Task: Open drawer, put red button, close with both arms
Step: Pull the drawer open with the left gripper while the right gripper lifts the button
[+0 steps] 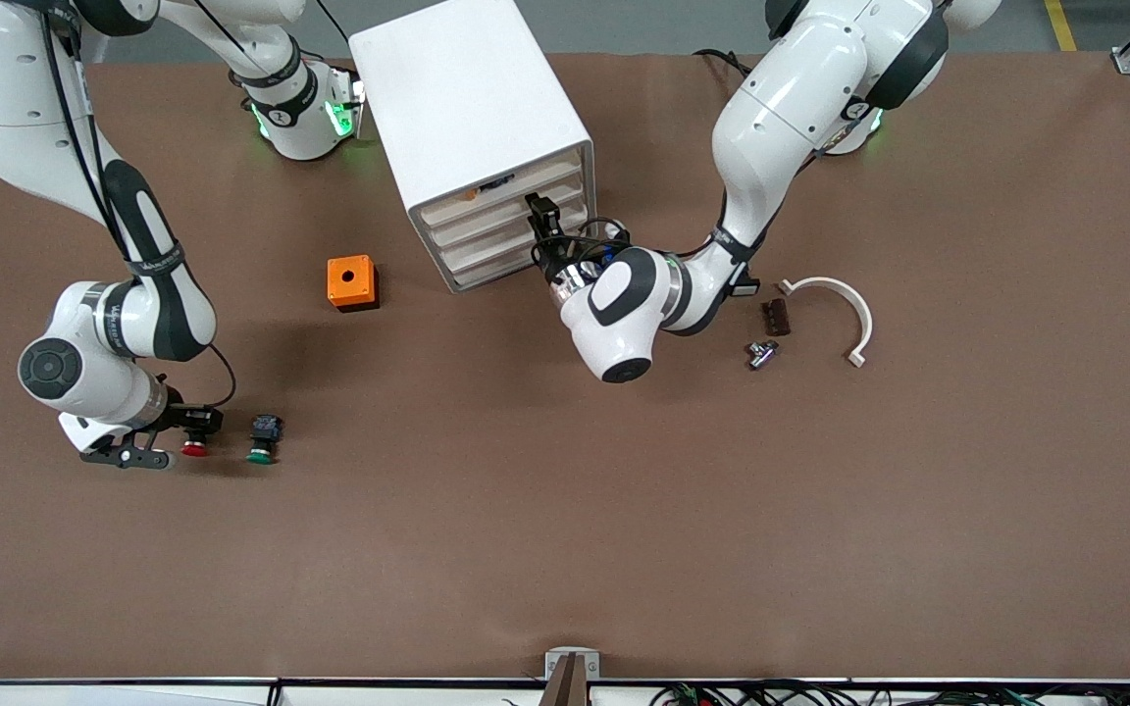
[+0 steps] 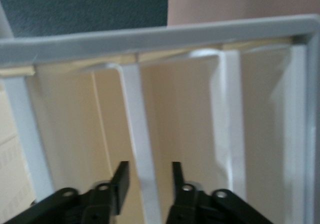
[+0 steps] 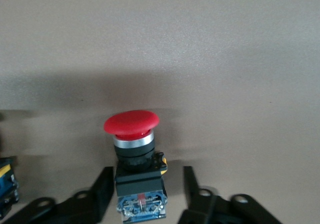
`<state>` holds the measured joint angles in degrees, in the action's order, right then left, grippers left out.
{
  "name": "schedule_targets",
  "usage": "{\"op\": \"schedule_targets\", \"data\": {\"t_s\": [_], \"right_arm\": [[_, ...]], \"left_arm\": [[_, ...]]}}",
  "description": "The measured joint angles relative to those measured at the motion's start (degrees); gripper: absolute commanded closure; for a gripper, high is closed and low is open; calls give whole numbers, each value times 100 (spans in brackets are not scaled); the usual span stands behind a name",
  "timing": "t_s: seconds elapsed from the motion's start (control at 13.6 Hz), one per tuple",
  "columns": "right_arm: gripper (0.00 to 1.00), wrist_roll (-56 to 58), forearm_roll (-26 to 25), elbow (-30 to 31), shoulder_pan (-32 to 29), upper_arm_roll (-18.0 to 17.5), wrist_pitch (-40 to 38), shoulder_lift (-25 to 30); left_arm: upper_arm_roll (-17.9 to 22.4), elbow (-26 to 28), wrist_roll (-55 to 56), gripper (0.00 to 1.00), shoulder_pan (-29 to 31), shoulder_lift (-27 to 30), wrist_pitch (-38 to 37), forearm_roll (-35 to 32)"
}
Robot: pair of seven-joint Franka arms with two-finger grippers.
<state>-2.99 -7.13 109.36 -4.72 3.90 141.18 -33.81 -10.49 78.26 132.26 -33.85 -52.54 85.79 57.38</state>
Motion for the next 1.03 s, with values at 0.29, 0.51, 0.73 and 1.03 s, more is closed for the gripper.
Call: {"op": "schedule_targets", "data": {"t_s": [0.29, 0.51, 0.73, 1.03], "right_arm": [[74, 0, 4, -19, 0, -16, 2, -2], [72, 0, 4, -135, 4, -54, 14, 1], [71, 0, 4, -296, 42, -76, -97, 165], [71, -424, 23, -383, 423, -110, -1453, 963]], "left_arm": [[93, -13, 198, 100, 53, -10, 12, 85], [116, -34, 202, 100, 435, -9, -6, 89], [191, -91, 202, 100, 667, -8, -10, 98], [428, -207, 202, 100, 708, -8, -10, 162]]}}
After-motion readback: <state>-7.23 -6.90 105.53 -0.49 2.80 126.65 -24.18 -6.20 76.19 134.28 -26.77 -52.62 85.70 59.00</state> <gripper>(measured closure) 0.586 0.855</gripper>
